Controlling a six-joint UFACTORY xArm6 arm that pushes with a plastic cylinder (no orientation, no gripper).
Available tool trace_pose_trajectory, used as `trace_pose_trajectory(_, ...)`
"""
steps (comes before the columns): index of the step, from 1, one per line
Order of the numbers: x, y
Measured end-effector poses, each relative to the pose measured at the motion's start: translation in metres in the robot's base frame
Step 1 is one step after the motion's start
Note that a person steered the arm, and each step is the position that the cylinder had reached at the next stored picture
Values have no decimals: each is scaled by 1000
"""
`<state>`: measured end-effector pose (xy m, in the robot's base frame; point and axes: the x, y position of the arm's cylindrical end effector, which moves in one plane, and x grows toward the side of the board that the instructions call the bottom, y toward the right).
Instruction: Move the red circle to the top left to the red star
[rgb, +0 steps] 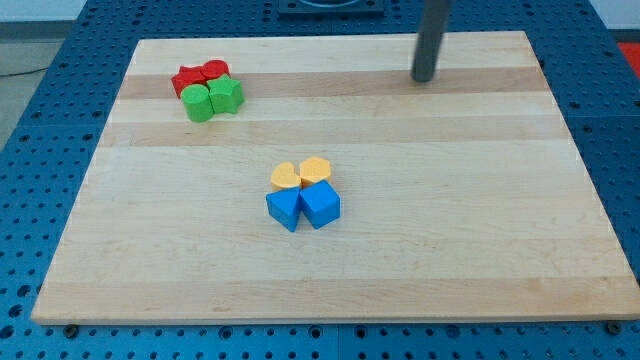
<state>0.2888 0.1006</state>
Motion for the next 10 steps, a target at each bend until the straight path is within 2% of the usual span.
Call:
trace_pose_trajectory(3, 0, -152)
trace_pose_trajectory(4, 0, -179)
trace_pose_trajectory(7, -1, -236)
trace_pose_trajectory(10, -2, -268)
